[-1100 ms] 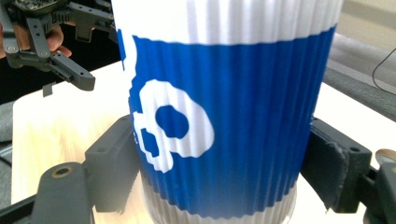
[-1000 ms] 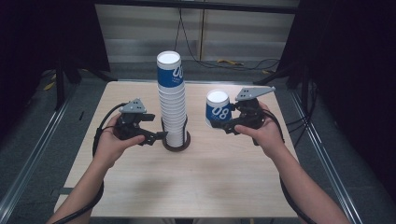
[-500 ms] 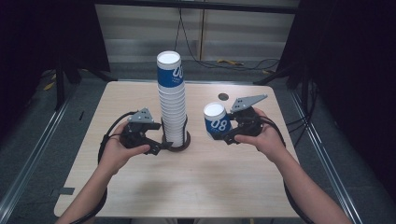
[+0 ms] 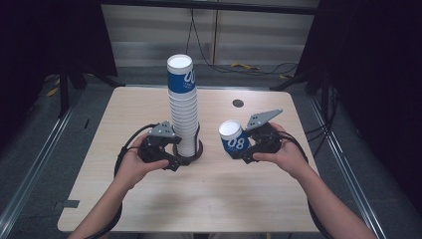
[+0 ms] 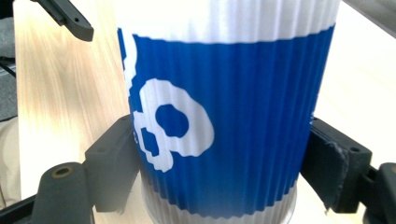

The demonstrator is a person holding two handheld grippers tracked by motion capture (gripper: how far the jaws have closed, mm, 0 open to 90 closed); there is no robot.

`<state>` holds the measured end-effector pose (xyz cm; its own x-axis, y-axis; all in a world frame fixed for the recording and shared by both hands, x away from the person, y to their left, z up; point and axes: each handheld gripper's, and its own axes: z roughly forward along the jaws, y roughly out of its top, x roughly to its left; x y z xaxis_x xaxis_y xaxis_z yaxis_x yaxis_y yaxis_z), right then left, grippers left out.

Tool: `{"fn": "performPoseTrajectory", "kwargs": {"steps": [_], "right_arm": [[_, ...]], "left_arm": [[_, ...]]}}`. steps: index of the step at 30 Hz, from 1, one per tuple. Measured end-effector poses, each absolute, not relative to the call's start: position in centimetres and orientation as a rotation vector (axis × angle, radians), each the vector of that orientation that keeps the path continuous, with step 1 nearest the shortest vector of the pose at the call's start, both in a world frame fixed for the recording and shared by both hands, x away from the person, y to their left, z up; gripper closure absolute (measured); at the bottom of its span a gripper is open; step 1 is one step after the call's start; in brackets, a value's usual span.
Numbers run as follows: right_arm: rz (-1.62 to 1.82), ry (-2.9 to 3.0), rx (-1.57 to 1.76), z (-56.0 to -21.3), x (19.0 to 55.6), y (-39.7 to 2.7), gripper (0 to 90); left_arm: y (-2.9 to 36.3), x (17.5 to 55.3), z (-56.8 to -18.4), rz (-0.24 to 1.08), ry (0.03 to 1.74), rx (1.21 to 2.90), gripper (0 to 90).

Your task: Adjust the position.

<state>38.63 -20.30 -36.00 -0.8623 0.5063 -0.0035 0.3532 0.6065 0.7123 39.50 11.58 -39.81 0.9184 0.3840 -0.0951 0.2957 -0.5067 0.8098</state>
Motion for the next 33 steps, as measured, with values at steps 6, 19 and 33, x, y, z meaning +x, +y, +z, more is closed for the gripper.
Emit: {"fn": "performPoseTrajectory", "kwargs": {"steps": [6, 19, 33], "right_arm": [[1.08, 2.643, 0.705, -36.7, 38.1, -20.2, 20.1], [1.005, 2.694, 0.68, -37.9, 37.4, -20.0, 20.1], [0.97, 2.767, 0.597, -38.9, 37.2, -18.2, 20.0]], "left_arm": [[10.9, 39.4, -40.3, 0.104, 0.461, 2.156, 15.8], [9.9, 38.6, -41.6, 0.064, 0.405, 2.157, 15.8], [9.7, 38.1, -41.7, 0.064, 0.375, 2.192, 15.8]]}}
